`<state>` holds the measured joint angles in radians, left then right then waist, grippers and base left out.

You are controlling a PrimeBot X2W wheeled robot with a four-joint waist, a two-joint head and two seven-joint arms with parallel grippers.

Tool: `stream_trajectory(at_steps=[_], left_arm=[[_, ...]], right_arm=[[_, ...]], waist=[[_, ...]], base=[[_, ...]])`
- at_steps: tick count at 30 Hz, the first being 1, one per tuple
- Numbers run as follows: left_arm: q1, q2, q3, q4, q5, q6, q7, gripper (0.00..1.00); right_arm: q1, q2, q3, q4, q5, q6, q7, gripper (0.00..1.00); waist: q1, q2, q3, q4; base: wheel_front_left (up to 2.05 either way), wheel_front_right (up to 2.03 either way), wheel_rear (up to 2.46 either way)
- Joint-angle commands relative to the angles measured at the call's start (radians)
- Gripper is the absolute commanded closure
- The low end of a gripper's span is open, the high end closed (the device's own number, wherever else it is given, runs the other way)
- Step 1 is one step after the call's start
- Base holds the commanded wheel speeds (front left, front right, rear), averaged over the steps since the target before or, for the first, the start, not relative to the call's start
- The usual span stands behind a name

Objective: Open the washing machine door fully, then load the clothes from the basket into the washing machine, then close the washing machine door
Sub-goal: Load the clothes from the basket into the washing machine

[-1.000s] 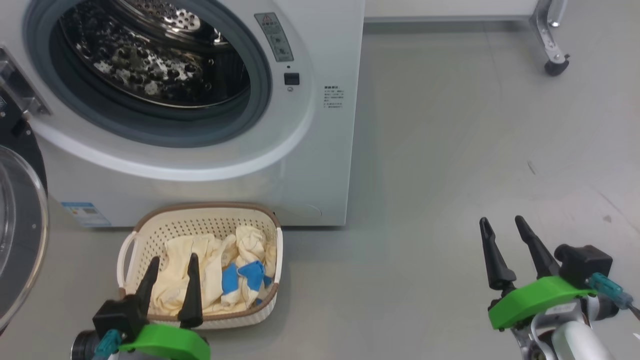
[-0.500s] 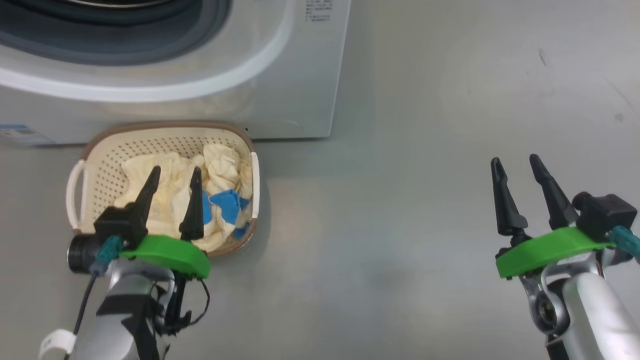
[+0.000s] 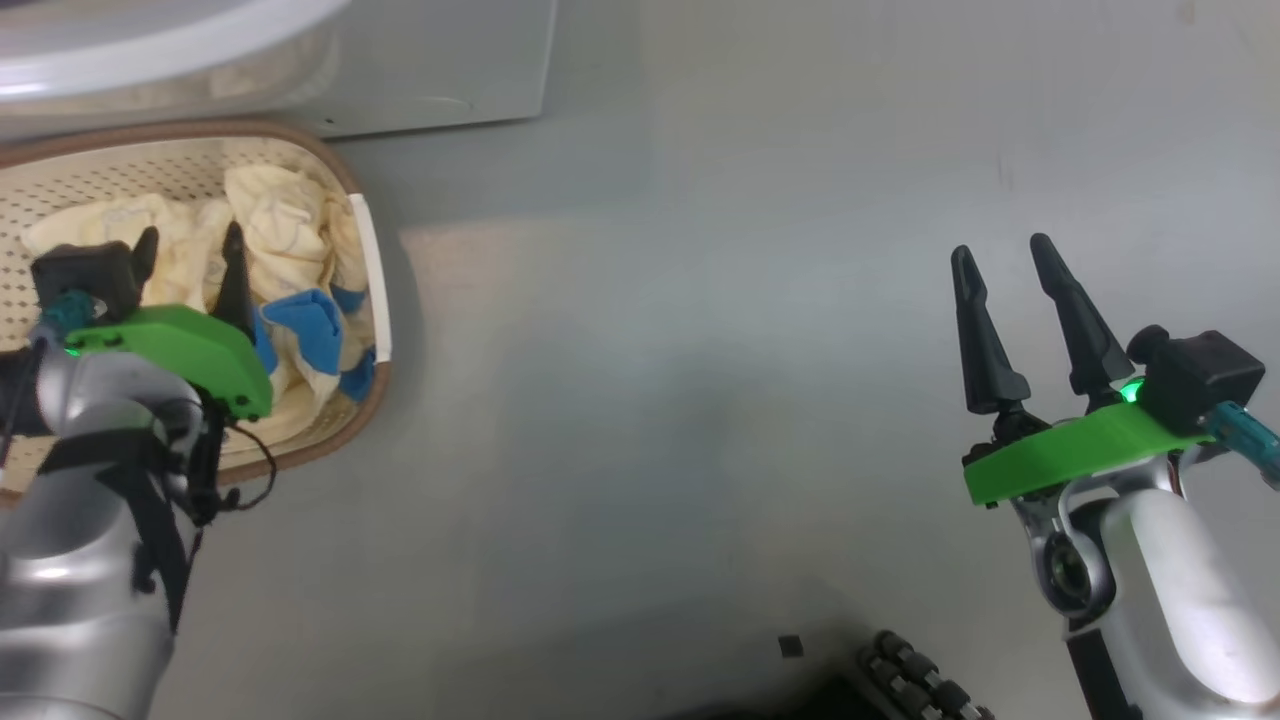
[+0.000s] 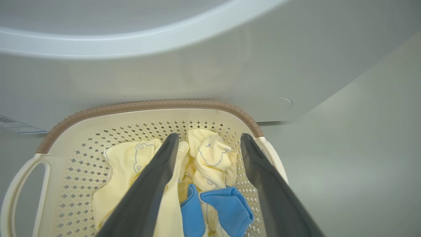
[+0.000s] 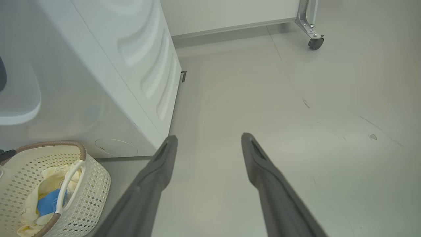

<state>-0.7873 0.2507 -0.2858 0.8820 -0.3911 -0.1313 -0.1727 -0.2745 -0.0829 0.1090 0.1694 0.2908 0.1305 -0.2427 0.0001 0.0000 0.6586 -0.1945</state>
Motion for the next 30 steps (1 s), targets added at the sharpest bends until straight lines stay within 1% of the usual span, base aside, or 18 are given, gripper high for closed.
stream_trajectory(at_steps=[1, 4, 5, 13, 15, 17, 20, 30], left_arm=[[-0.035, 0.053, 0.031, 0.009, -0.010, 0.001, 0.004, 0.00], [-0.091, 0.081, 0.011, 0.071, -0.027, 0.001, 0.031, 0.00], [-0.091, 0.081, 0.011, 0.071, -0.027, 0.001, 0.031, 0.00], [-0.199, 0.148, -0.082, 0.201, -0.038, 0.001, 0.149, 0.00], [-0.220, 0.152, -0.093, 0.233, -0.048, 0.001, 0.174, 0.00], [-0.245, 0.159, -0.084, 0.279, -0.063, 0.002, 0.196, 0.00], [-0.274, 0.158, -0.099, 0.332, -0.055, 0.002, 0.228, 0.00], [-0.328, 0.142, -0.087, 0.391, -0.092, 0.003, 0.292, 0.00]], right_arm=[[-0.001, 0.005, 0.026, -0.024, 0.006, 0.000, -0.012, 0.00], [-0.013, 0.013, 0.037, -0.024, 0.013, 0.000, -0.016, 0.00], [-0.013, 0.013, 0.037, -0.024, 0.013, 0.000, -0.016, 0.00], [-0.042, 0.028, 0.067, -0.032, 0.038, 0.000, -0.019, 0.00], [-0.038, 0.030, 0.064, -0.038, 0.040, 0.000, -0.019, 0.00], [-0.031, 0.031, 0.062, -0.043, 0.040, 0.000, -0.019, 0.00], [-0.020, 0.032, 0.067, -0.049, 0.042, 0.000, -0.019, 0.00], [0.018, 0.033, 0.080, -0.076, 0.065, 0.000, -0.019, 0.00]], waist=[[-0.0001, 0.0000, 0.072, -0.064], [-0.0001, 0.0000, 0.115, -0.095], [-0.0001, 0.0000, 0.115, -0.095], [-0.0001, 0.0000, 0.196, -0.166], [-0.0001, 0.0000, 0.204, -0.170], [-0.0001, 0.0000, 0.212, -0.173], [-0.0001, 0.0000, 0.218, -0.178], [-0.0001, 0.0000, 0.248, -0.182]], base=[[0.00, 0.00, 0.00], [0.00, 0.00, 0.00], [0.00, 0.00, 0.00], [0.00, 0.00, 0.00], [0.00, 0.00, 0.00], [0.00, 0.00, 0.00], [0.00, 0.00, 0.00], [0.00, 0.00, 0.00]])
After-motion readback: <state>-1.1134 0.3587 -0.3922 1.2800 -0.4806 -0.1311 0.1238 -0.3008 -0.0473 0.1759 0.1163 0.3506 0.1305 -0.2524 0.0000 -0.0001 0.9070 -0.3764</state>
